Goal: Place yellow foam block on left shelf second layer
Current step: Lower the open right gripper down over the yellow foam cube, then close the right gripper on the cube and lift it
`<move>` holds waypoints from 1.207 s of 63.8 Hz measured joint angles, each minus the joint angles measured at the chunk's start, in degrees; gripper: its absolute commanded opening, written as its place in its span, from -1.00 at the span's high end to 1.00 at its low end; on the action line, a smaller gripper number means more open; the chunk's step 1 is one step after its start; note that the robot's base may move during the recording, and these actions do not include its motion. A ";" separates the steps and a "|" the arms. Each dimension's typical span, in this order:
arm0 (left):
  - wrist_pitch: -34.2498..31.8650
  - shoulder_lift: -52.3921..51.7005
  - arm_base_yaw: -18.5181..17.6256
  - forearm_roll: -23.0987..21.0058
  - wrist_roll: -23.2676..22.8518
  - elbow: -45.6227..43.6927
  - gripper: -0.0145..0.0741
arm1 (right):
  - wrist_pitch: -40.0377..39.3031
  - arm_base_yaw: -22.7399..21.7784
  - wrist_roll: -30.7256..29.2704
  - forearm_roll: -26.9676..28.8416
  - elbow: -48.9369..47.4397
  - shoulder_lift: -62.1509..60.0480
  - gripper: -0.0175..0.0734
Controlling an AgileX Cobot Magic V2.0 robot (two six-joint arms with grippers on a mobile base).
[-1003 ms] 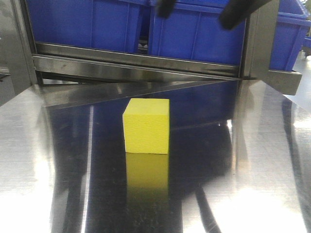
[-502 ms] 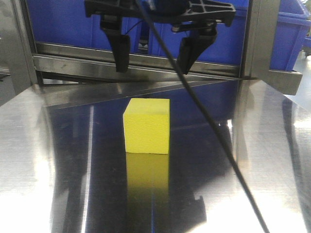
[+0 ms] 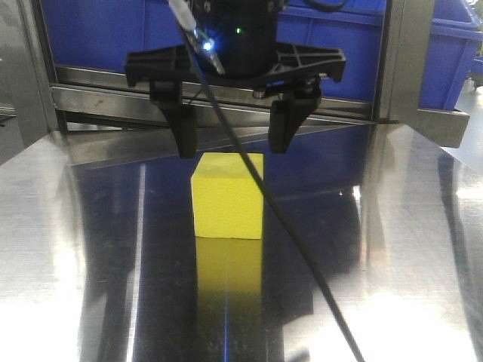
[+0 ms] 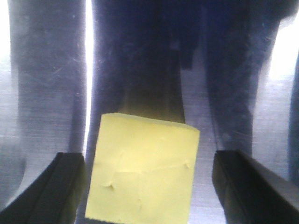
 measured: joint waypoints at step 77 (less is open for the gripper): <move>0.00 0.00 0.00 0.00 0.00 0.00 0.36 | -4.62 -7.18 -18.58 9.19 2.22 -0.15 -0.12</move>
